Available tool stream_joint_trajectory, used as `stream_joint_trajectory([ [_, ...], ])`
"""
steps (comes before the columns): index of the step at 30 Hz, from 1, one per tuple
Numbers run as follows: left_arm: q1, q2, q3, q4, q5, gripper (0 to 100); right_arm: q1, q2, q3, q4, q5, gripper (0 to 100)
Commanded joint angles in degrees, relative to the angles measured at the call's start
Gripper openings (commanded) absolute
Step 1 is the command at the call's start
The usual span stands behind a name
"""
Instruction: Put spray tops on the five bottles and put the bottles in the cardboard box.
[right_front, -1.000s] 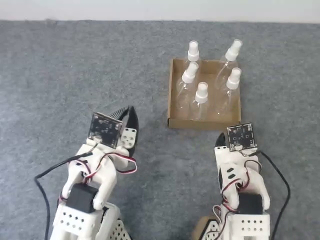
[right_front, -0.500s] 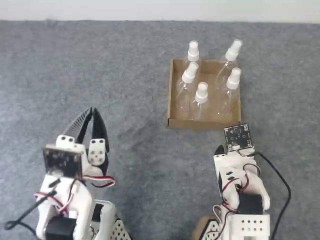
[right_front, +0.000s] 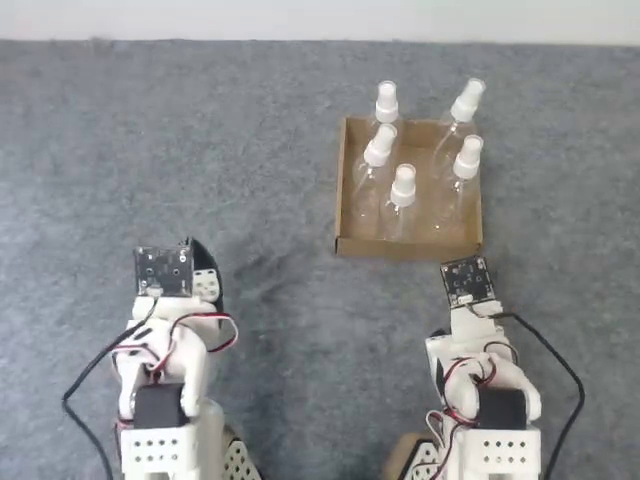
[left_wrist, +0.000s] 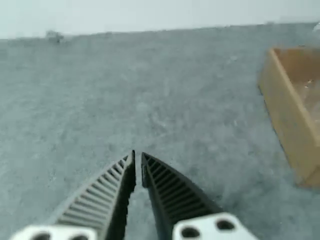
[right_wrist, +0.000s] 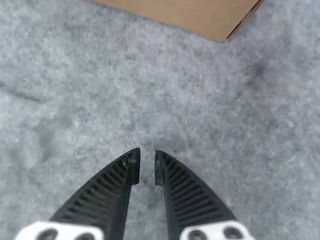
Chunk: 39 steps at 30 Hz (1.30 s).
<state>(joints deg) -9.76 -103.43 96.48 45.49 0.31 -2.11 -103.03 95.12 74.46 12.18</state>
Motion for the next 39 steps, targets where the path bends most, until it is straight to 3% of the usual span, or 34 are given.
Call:
stream_joint_trajectory([
  [1, -1.8, -0.6, 0.0, -1.2, -0.4, 1, 0.2, -0.9, 1.3, 0.5, 0.7, 1.2],
  [16, -2.8, -0.8, 0.0, 26.9, -0.4, 1, 0.2, -0.9, 1.3, 0.5, 0.7, 1.2],
  [39, -2.8, -0.8, 0.0, 26.7, -0.4, 1, 0.2, -0.9, 1.3, 0.5, 0.7, 1.2],
])
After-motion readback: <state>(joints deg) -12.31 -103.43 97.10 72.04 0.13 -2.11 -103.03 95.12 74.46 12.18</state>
